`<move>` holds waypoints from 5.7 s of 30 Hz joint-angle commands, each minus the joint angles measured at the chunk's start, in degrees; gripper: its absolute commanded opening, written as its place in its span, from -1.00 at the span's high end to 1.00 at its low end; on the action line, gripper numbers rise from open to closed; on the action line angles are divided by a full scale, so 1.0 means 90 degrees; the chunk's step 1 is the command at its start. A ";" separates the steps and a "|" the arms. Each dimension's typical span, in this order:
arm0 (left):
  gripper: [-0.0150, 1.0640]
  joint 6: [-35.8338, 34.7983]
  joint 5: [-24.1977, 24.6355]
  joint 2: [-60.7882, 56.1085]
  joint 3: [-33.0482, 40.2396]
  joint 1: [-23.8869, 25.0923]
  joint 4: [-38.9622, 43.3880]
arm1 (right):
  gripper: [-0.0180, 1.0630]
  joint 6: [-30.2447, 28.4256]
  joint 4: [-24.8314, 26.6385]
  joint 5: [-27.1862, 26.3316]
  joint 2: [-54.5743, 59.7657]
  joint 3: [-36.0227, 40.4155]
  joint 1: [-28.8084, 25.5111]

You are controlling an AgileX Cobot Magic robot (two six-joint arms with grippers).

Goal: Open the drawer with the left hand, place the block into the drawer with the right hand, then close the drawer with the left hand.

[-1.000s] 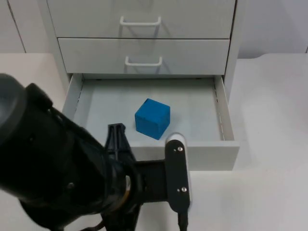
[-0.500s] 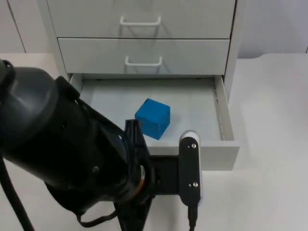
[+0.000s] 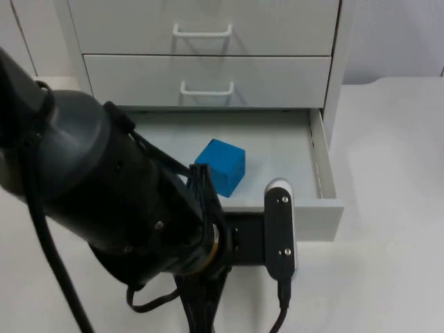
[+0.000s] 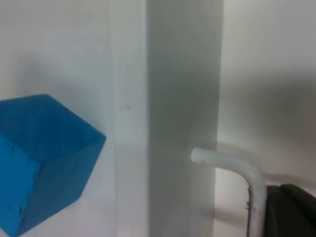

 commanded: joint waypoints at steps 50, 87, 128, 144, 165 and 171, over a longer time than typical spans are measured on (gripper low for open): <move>0.98 -0.1256 0.0833 0.0691 -0.2060 0.1269 0.0014 | -0.98 0.0006 -0.0003 -0.0065 -0.0047 0.0024 -0.0033; 0.98 -0.1639 0.0252 0.0345 -0.1489 0.1388 0.0014 | -0.98 0.0006 -0.0003 -0.0065 -0.0047 0.0024 -0.0033; 0.98 -0.1460 0.0329 0.1084 -0.2629 0.1666 0.0014 | -0.98 0.0006 -0.0003 -0.0065 -0.0047 0.0024 -0.0033; 0.98 -0.1534 0.0337 0.1079 -0.2682 0.1666 0.0014 | -0.98 0.0006 -0.0003 -0.0065 -0.0047 0.0024 -0.0033; 0.98 -0.1847 0.1245 -0.1999 -0.0241 0.1141 -0.0361 | -0.98 0.0006 -0.0003 -0.0065 -0.0047 0.0024 -0.0033; 0.98 -0.0941 0.1290 -0.3222 -0.0211 0.1177 -0.1608 | -0.98 0.0006 -0.0003 -0.0065 -0.0047 0.0024 -0.0033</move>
